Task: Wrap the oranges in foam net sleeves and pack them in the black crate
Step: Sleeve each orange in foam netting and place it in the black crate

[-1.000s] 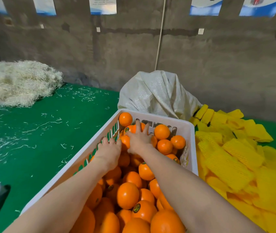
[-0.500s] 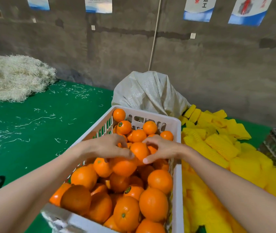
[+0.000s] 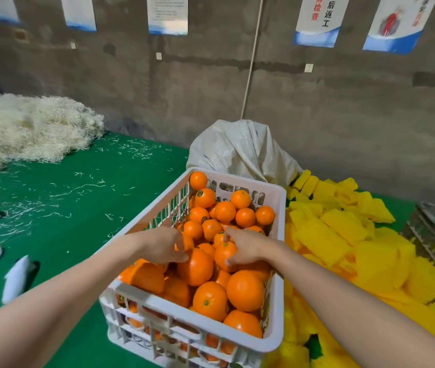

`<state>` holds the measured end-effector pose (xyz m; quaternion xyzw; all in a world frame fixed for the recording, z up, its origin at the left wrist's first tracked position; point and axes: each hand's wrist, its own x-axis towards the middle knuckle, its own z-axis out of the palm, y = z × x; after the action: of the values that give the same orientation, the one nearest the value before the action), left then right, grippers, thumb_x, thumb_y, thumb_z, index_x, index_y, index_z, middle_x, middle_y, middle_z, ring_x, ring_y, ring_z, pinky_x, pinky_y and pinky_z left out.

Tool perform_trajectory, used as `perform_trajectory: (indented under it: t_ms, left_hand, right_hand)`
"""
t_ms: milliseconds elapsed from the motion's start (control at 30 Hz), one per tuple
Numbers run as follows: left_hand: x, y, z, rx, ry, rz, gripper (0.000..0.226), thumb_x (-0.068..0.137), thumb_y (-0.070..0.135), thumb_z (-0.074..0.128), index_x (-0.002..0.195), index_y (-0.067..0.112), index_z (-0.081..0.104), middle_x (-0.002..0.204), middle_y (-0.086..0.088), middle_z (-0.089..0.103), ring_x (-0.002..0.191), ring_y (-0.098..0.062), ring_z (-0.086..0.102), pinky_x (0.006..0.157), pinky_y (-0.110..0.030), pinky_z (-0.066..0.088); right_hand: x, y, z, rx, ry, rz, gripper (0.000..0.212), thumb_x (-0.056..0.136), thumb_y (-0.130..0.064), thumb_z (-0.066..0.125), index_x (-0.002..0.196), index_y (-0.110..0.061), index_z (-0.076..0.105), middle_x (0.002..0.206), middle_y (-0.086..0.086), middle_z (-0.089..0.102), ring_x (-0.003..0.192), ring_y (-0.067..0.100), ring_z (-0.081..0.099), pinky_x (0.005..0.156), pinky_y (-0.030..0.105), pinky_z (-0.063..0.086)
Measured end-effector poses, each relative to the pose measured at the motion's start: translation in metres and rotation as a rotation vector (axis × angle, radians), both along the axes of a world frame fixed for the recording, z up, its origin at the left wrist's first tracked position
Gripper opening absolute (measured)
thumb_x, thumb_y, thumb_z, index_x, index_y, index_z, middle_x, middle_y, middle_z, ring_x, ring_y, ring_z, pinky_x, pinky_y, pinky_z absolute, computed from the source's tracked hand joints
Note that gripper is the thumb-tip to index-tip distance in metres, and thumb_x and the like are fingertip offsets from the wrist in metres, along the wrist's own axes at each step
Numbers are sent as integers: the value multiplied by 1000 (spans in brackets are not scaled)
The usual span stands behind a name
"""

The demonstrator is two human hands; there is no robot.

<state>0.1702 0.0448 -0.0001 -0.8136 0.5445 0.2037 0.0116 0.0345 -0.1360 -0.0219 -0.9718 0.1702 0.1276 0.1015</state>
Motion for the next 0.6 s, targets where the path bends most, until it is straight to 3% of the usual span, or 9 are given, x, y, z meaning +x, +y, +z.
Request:
perform_trajectory:
  t_ms: [133, 233, 333, 400, 467, 600]
  left_hand:
    - [1, 15, 3, 236, 73, 2, 36, 81, 49, 67, 93, 14, 71, 79, 6, 61, 74, -13, 52, 70, -28, 47]
    - [-7, 18, 3, 361, 25, 47, 34, 76, 43, 71, 101, 19, 68, 87, 7, 60, 79, -15, 53, 72, -33, 54]
    - [-17, 19, 3, 341, -81, 65, 25, 72, 35, 67, 90, 18, 67, 85, 2, 60, 70, -15, 49, 61, -27, 46]
    - [-23, 21, 7, 197, -125, 113, 26, 72, 40, 66, 88, 19, 67, 86, 2, 64, 72, -15, 53, 62, -26, 46]
    - [-25, 23, 12, -50, -48, 204, 32, 76, 43, 66, 94, 17, 67, 93, -3, 67, 81, -19, 61, 66, -29, 53]
    - [-50, 16, 20, -548, 410, 326, 17, 85, 36, 65, 88, 19, 66, 90, -3, 63, 79, -15, 60, 53, -24, 50]
  right_hand:
    - [-2, 19, 13, -32, -136, 106, 46, 87, -33, 62, 127, -16, 47, 126, 8, 53, 112, 27, 50, 86, 38, 45]
    - [-8, 49, 13, 92, -216, 266, 46, 90, -28, 59, 133, -21, 45, 132, 4, 52, 117, 24, 49, 94, 36, 40]
    - [-13, 70, 5, 50, -168, 325, 54, 90, -32, 58, 139, -24, 36, 134, 8, 48, 120, 26, 46, 98, 42, 40]
    - [-21, 71, 6, 35, -184, 304, 56, 91, -31, 58, 140, -25, 35, 137, 8, 46, 124, 26, 44, 100, 45, 40]
    - [-35, 65, 15, 66, -305, 268, 50, 90, -29, 60, 136, -23, 43, 136, 4, 50, 123, 22, 46, 99, 41, 41]
    - [-80, 42, 30, 211, -746, 48, 25, 87, -20, 63, 112, -17, 65, 112, -3, 66, 99, 3, 56, 81, 6, 40]
